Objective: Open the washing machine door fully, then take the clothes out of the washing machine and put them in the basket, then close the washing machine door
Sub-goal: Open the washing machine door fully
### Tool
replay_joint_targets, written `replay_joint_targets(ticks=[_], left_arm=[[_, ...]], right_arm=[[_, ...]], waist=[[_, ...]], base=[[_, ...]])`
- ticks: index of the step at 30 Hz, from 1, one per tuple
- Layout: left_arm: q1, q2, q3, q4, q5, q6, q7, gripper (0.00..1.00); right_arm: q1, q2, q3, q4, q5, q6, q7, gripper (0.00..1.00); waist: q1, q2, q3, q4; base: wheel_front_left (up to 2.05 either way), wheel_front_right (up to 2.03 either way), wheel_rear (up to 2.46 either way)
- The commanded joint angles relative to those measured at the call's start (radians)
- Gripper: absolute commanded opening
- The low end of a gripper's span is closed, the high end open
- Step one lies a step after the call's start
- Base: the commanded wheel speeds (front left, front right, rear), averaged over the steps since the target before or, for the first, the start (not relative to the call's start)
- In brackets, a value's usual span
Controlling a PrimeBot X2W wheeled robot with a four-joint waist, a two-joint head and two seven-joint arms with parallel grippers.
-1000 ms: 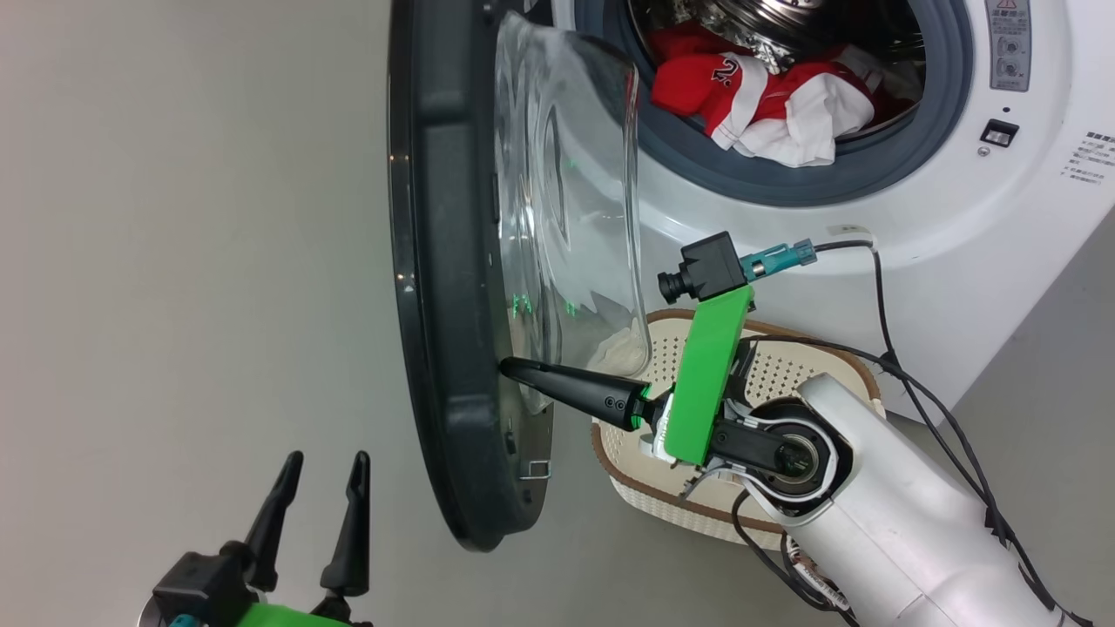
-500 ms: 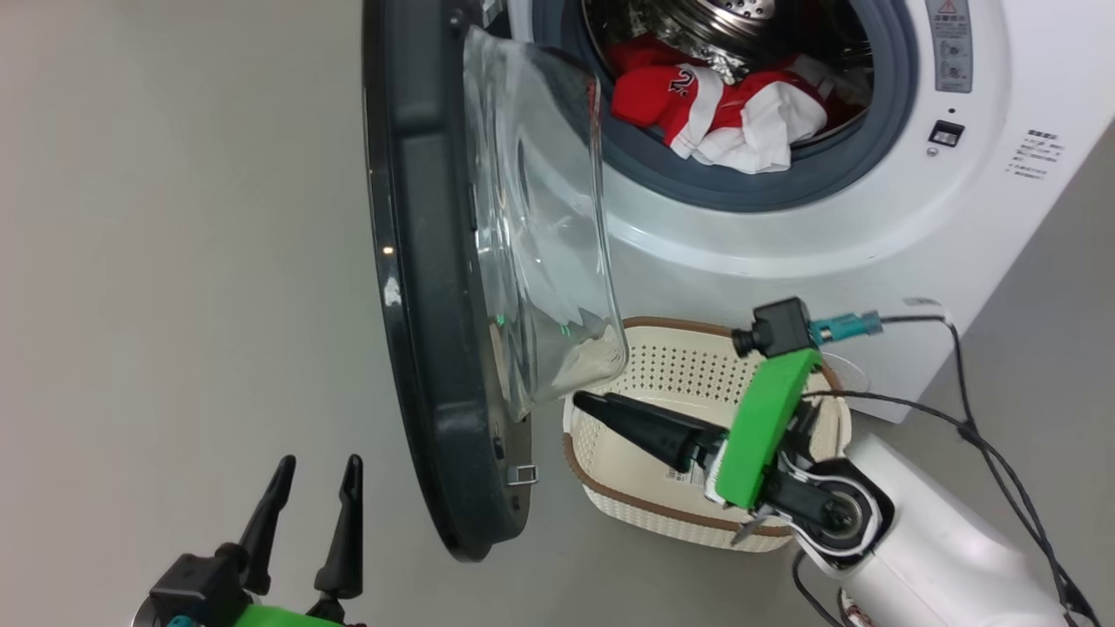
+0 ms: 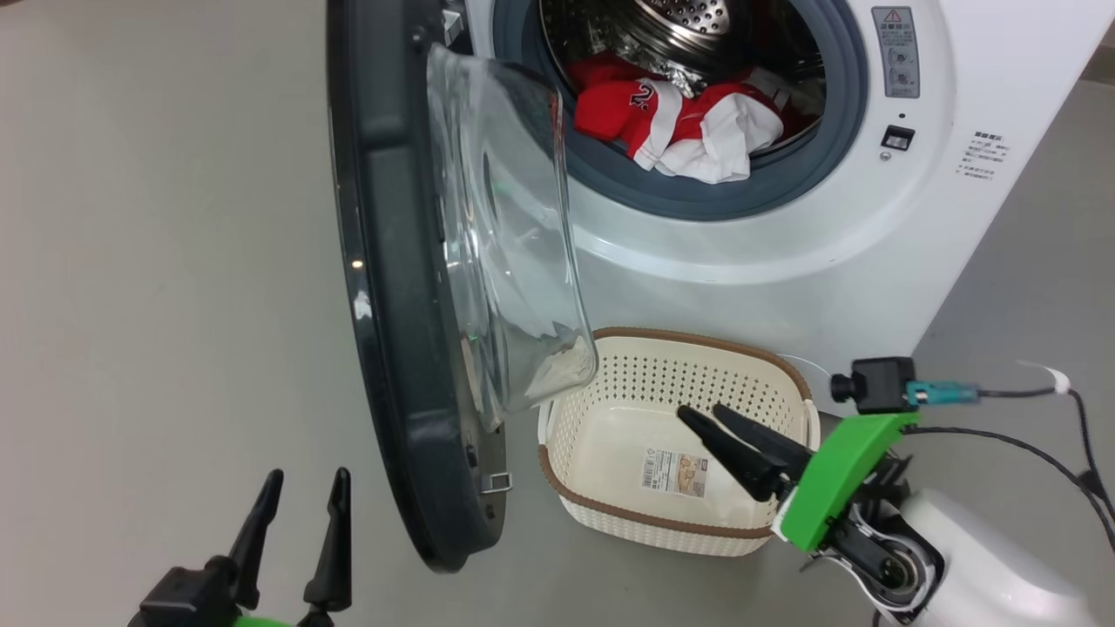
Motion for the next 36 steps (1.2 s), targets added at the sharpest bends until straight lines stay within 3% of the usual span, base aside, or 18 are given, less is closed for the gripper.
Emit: replay_joint_targets(ticks=[1, 9, 17, 28, 36], left_arm=[[-0.008, 0.017, 0.038, -0.018, 0.007, -0.003, -0.008, 1.0], [0.007, 0.016, 0.062, -0.018, 0.003, -0.003, -0.008, 1.0], [0.014, 0.016, 0.067, -0.017, 0.01, -0.003, -0.008, 1.0], [0.021, 0.015, 0.07, -0.02, 0.017, -0.003, -0.008, 1.0], [0.019, 0.015, 0.066, -0.028, 0.026, -0.003, -0.008, 1.0]], right_arm=[[0.019, -0.009, 0.011, -0.014, -0.009, 0.01, -0.033, 1.0], [0.035, -0.068, 0.09, 0.018, -0.099, 0.01, -0.267, 1.0], [0.031, -0.073, 0.098, 0.099, -0.215, 0.01, -0.338, 1.0], [0.131, 0.004, -0.189, 0.056, -0.509, 0.01, -0.34, 1.0], [0.249, 0.089, -0.402, -0.06, -0.81, 0.01, -0.34, 1.0]], waist=[[0.0, 0.0, -0.004, -0.004], [0.0, 0.0, -0.011, -0.02], [0.0, 0.0, -0.017, -0.026], [0.0, 0.0, -0.022, -0.026], [0.0, 0.0, -0.024, -0.02]], base=[[0.0, 0.0, 0.0], [0.0, 0.0, 0.0], [0.0, 0.0, 0.0], [0.0, 0.0, 0.0], [0.0, 0.0, 0.0]])
